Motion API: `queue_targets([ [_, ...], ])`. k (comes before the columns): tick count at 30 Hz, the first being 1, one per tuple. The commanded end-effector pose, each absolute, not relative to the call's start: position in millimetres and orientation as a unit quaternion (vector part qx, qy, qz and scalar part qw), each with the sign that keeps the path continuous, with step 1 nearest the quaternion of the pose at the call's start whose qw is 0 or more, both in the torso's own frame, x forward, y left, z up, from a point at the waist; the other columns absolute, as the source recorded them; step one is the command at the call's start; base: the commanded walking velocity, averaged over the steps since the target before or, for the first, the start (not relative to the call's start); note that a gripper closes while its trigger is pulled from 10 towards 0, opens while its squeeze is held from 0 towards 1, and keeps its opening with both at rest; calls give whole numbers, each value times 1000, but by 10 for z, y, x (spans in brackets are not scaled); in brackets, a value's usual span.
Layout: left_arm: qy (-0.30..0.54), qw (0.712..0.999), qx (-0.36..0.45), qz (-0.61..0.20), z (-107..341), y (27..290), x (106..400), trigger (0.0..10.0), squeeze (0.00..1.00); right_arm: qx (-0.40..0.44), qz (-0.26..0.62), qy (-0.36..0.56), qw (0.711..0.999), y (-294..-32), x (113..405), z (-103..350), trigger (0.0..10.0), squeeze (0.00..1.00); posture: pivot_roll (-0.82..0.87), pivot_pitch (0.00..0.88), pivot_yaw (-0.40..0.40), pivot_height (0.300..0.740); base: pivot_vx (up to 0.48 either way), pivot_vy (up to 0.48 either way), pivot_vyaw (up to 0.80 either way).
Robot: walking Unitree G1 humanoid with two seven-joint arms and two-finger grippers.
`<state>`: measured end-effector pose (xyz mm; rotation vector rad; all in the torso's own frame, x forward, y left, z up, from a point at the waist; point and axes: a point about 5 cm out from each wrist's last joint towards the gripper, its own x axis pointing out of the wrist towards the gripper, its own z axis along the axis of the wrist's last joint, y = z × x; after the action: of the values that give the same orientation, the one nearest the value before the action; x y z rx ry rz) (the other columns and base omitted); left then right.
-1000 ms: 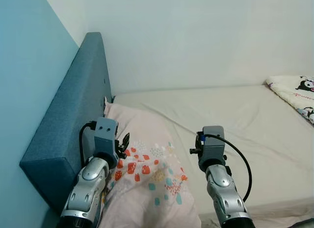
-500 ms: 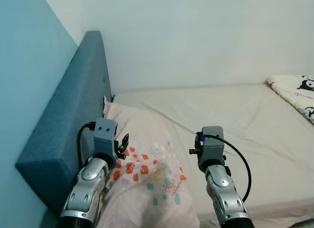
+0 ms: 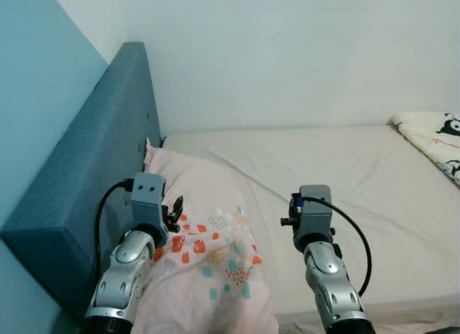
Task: Clean up the room
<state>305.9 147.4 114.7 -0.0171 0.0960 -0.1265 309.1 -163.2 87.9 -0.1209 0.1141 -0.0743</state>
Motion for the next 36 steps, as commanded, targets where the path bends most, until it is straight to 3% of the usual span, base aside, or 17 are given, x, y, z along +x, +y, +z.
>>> queue_targets([
  [1, 53, 997, -14, -61, 1143, 1490, 3050, 10000, 0, -53, -42, 67, 995, -1659, 3081, 847, 10000, 0, 11, 0, -50, 740, 0, 0, 0],
  [12, 46, 996, -8, -70, 1166, 1464, 3061, 10000, 0, -51, -48, 66, 995, -1661, 3085, 852, 10000, 0, 11, 0, -48, 740, 0, 0, 0],
  [36, 52, 997, -17, -62, 1158, 1459, 3032, 10000, 0, -51, -48, 68, 995, -1671, 3075, 849, 10000, 0, 10, 4, -53, 740, 0, -466, 0],
])
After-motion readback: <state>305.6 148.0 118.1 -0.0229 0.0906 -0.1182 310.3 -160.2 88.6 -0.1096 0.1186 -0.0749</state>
